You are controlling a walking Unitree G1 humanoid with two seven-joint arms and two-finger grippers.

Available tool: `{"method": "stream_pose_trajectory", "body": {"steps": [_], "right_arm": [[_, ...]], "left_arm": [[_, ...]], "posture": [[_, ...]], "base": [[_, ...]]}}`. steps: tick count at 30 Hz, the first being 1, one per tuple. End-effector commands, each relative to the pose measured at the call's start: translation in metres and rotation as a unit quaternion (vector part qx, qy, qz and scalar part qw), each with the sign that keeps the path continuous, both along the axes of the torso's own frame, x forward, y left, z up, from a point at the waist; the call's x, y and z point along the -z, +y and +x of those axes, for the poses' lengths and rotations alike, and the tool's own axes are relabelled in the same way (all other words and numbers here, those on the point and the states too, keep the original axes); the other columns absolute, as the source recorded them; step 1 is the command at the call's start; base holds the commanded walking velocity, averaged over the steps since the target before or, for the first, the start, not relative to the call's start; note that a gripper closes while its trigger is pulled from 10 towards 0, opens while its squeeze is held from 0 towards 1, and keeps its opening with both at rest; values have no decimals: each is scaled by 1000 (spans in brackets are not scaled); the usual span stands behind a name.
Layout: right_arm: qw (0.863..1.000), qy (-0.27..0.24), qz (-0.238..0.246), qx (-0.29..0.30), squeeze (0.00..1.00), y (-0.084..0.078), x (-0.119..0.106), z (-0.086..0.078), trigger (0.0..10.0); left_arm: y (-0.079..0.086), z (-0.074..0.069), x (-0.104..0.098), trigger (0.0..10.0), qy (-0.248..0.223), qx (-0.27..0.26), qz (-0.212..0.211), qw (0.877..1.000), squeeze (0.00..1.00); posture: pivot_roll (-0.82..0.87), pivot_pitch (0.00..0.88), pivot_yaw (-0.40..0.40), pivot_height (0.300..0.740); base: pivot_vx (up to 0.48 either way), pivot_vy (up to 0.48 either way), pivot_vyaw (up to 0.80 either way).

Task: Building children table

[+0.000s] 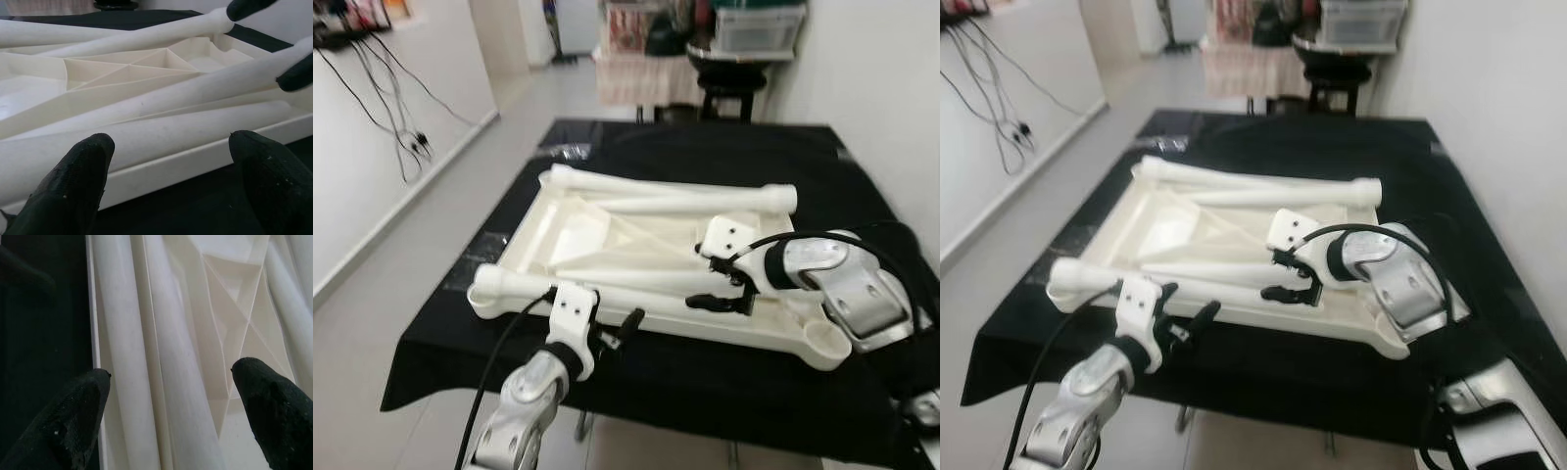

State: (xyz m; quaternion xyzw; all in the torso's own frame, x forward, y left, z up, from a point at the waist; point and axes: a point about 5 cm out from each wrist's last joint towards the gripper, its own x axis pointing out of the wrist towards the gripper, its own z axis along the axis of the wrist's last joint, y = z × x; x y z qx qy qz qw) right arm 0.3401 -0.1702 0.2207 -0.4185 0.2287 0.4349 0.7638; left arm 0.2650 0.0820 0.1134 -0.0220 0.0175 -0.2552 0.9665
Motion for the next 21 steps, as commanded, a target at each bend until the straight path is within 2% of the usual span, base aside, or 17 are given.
{"method": "stream_pose_trajectory", "body": {"steps": [1, 5, 6, 13, 15, 19, 21], "right_arm": [[999, 17, -32, 14, 0, -1, 5, 5, 10000], [997, 22, -59, 35, 0, -2, 5, 12, 10000], [995, 29, -81, 53, 0, -5, 4, 18, 10000], [988, 45, -128, 67, 0, -16, 4, 22, 10000], [981, 49, -169, 84, 0, -28, 4, 27, 10000], [973, 53, -205, 96, 0, -37, 7, 30, 10000], [962, 56, -250, 94, 0, -41, 15, 31, 10000]], "left_arm": [[0, -2, 1, 10000, 7, 6, 4, 1000, 0], [-1, -3, 0, 10000, 8, 7, 3, 1000, 0], [-1, -4, 0, 10000, 9, 8, 1, 1000, 0], [-2, -6, -1, 10000, 8, 9, -1, 1000, 0], [-2, -7, -2, 10000, 8, 12, -3, 1000, 0], [-2, -7, -2, 10000, 9, 15, -5, 1000, 0], [-3, -8, -2, 10000, 11, 16, -5, 1000, 0]], "posture": [[35, 17, -3, 740], [40, 24, -13, 740], [46, 27, -18, 740], [47, 34, -23, 740], [42, 42, -25, 740], [42, 42, -25, 740], [40, 47, -29, 740]], "base": [[0, 0, 0], [0, 0, 0], [0, 0, 0], [0, 0, 0], [0, 0, 0], [0, 0, 0], [0, 0, 0]]}}
